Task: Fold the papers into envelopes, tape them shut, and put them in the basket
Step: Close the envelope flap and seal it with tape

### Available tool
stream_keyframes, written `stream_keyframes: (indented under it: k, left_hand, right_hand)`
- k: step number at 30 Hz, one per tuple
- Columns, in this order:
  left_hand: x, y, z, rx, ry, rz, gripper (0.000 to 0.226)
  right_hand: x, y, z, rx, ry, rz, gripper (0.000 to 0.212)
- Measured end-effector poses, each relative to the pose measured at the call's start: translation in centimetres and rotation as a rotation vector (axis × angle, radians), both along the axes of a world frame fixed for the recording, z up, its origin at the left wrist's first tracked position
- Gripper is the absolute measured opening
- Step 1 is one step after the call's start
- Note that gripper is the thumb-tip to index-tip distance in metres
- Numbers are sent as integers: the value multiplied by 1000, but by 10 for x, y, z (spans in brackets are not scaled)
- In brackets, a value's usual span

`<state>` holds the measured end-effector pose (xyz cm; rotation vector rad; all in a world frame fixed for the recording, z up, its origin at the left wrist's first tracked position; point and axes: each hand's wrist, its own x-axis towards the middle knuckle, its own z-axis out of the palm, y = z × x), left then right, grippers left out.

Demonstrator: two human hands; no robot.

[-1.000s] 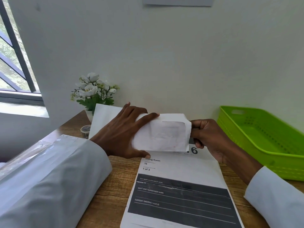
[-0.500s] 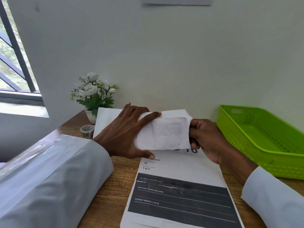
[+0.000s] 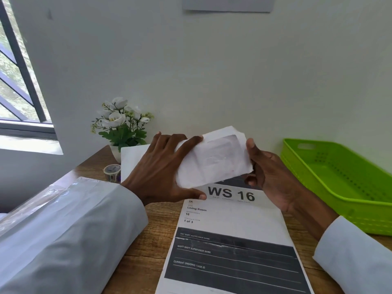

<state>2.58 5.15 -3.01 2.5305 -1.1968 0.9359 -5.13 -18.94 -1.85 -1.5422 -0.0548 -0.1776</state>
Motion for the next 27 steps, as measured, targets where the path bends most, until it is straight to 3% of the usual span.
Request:
stream_keyframes:
  k: [5,8,10,13,16,19,22,27]
  left_hand:
    - [-14,-8,9,-80,67,61,115]
    - [-26,-14,25,-162,242,67,110]
    - [-28,-10,40,-251,521,44,103]
    - [-26,12,58,-340,1054,-147,95]
    - [-29,26,63,-318,1280,-331,89]
    - [-29,13,51,-475,1317,-336,69]
    - [-30,-10,32,-772,1316,-346,68]
    - [-30,-26,14,-1019,1106,-337,68]
  right_hand:
    - [-2,3,11,184,-122,-26,29]
    - [-2,6,17,356,-188,-85,5]
    - [-1,6,20,433,-218,-110,9]
    - [-1,7,25,456,-221,-133,16]
    - [-2,7,28,430,-183,-181,29]
    - [-3,6,26,435,-99,-211,41]
    - [-5,11,18,369,-30,-188,43]
    - [-11,16,11,98,-73,-114,43]
